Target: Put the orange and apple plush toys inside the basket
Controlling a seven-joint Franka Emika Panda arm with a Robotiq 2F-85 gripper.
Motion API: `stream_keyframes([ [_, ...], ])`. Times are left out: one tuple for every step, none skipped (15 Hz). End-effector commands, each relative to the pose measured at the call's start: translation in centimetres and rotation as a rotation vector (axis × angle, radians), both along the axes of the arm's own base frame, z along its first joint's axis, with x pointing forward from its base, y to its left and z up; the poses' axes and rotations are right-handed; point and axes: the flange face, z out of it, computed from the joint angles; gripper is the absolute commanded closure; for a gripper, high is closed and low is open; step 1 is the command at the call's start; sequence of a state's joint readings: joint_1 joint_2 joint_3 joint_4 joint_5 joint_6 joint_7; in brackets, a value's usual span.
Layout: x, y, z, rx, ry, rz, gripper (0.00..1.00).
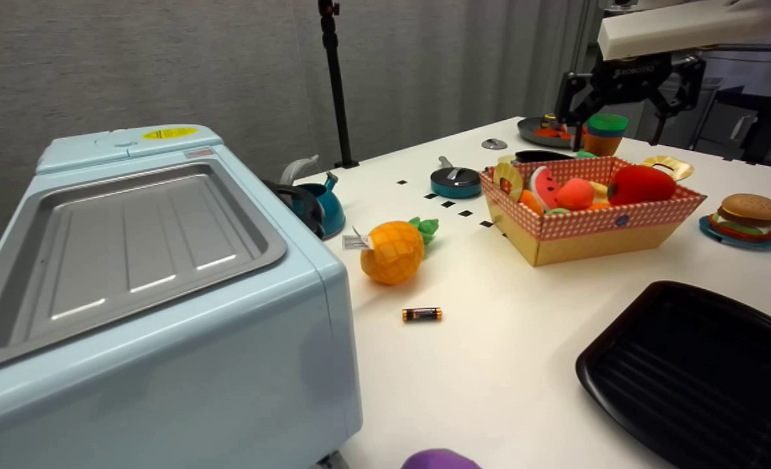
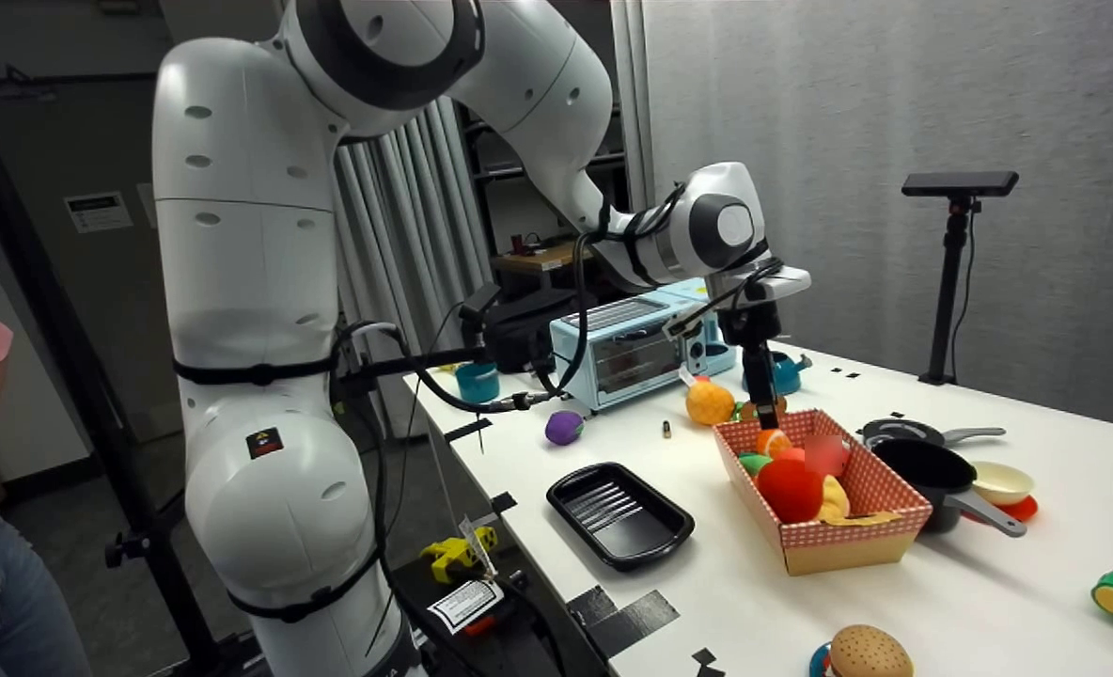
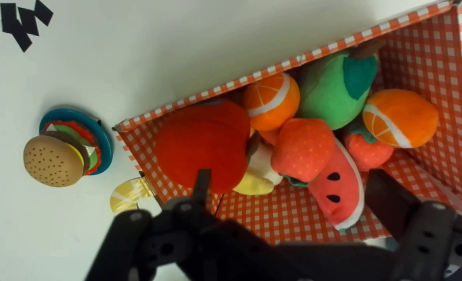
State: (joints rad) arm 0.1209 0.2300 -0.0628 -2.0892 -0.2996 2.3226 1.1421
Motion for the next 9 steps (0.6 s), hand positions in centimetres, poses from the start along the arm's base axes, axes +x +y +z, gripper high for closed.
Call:
stream_keyframes([
  [-0.5, 0.6, 1.6, 0.004, -0.031, 0.0, 0.0],
  [-0.6, 0.7, 1.9, 0.004, -0.037, 0.002, 0.0],
  [-0.8, 0.9, 2.6, 0.003, -0.045, 0.005, 0.0],
  [-0.9, 1.1, 3.0, 0.003, -0.054, 0.01, 0.0],
  [-1.2, 1.3, 3.7, 0.001, -0.066, 0.017, 0.0],
  [-1.4, 1.6, 4.4, -0.001, -0.079, 0.023, 0.0],
  [-1.6, 1.9, 5.1, -0.004, -0.093, 0.029, 0.0],
  [-1.8, 2.1, 5.7, -0.005, -0.105, 0.034, 0.0],
  [-1.9, 2.4, 6.2, -0.006, -0.117, 0.039, 0.0],
])
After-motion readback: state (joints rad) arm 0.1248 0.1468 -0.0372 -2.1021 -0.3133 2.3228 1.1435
